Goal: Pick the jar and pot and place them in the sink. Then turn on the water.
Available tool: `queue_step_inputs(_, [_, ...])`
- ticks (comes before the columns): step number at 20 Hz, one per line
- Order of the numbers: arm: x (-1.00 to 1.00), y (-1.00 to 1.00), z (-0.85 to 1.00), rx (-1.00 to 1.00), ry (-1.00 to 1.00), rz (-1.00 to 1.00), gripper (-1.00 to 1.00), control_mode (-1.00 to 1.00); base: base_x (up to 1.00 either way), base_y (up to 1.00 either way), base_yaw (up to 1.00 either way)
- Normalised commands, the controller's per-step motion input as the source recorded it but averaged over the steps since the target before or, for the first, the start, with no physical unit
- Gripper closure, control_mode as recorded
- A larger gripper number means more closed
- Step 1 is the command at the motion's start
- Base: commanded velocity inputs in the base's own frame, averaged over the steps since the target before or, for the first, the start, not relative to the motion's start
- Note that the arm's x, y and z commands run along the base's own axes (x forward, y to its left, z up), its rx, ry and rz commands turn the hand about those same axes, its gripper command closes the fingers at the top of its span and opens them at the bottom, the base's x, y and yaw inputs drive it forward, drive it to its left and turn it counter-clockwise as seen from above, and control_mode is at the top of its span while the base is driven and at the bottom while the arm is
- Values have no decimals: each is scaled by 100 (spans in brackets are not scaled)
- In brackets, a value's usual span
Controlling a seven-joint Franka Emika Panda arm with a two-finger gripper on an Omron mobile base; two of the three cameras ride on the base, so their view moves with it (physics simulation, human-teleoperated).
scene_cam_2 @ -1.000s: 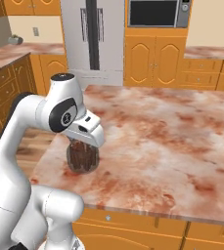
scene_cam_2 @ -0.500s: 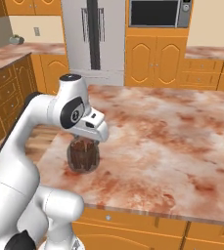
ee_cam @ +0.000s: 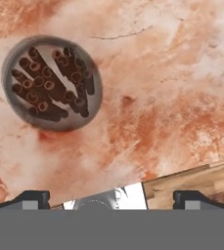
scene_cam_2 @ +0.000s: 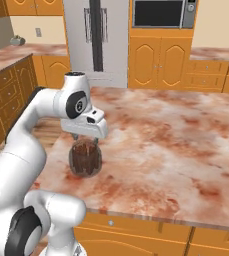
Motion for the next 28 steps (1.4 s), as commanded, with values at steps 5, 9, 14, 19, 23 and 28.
queue_step_inputs(5, [30,9,-32,1,9,0,-100,-100,0,0,0])
queue_step_inputs(9, [10,4,-27,3,8,1,-100,-100,0,0,0])
queue_step_inputs(14, [2,0,-16,2,10,1,-100,-100,0,0,0])
queue_step_inputs(19, [16,7,-17,0,6,0,-100,-100,0,0,0])
queue_step_inputs(23, [49,3,-4,0,0,0,-100,-100,0,0,0])
queue_step_inputs(28, [44,8,-15,0,0,0,-100,-100,0,0,0])
